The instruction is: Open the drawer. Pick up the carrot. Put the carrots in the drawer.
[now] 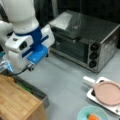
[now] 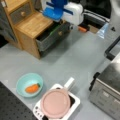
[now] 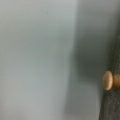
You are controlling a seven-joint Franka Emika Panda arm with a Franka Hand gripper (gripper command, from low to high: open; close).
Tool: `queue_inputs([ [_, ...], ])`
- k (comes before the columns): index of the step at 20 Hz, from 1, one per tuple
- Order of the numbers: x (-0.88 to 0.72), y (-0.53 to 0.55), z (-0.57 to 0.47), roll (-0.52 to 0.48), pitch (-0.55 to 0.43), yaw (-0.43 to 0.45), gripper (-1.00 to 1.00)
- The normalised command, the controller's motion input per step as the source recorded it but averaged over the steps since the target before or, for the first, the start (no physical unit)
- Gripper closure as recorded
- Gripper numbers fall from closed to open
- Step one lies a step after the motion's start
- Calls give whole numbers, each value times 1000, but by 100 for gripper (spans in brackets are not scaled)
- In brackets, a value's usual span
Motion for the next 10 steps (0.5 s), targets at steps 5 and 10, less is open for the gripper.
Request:
queue_inputs([
  [5,245,-226,67,-148,147,180,-100],
  [10,229,-260,0,-50,117,220,-100],
])
